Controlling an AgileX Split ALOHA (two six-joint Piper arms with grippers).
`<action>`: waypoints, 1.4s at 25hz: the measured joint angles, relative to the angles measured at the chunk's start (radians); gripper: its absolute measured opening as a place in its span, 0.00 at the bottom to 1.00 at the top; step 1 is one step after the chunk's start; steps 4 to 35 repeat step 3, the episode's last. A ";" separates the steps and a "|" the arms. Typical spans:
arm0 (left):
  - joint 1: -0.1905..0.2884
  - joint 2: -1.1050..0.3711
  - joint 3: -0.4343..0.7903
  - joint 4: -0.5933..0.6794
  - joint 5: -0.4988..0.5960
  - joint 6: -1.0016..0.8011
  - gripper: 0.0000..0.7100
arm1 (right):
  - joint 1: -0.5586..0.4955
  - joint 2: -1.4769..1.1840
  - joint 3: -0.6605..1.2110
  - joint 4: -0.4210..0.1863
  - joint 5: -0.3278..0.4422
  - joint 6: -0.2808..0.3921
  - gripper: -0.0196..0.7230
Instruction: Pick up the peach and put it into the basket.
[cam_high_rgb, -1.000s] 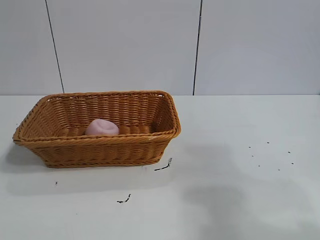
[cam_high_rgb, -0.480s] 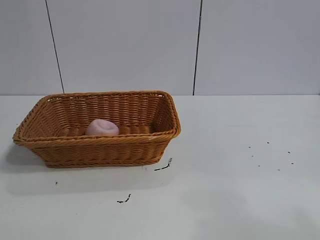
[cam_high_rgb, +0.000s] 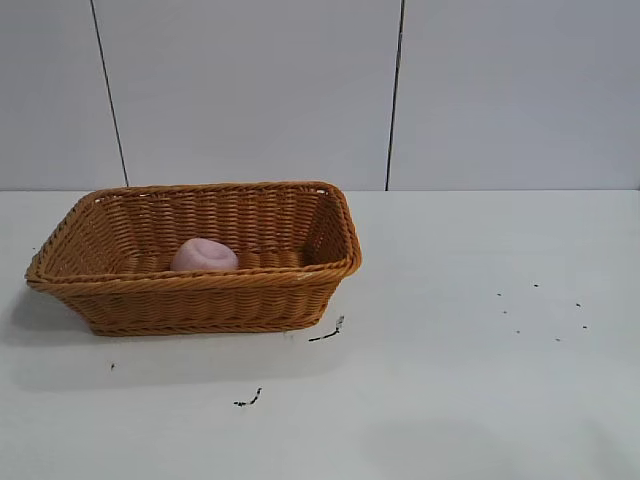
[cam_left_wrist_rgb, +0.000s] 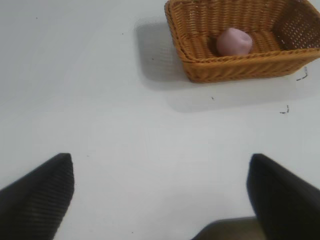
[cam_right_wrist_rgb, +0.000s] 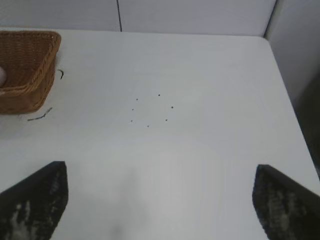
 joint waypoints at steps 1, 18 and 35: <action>0.000 0.000 0.000 0.000 0.000 0.000 0.97 | 0.000 0.000 0.000 0.000 0.000 0.000 0.95; 0.000 0.000 0.000 0.000 0.000 0.000 0.97 | 0.000 0.000 0.000 0.000 0.000 0.001 0.95; 0.000 0.000 0.000 0.000 0.000 0.000 0.97 | 0.000 0.000 0.000 0.000 0.000 0.001 0.95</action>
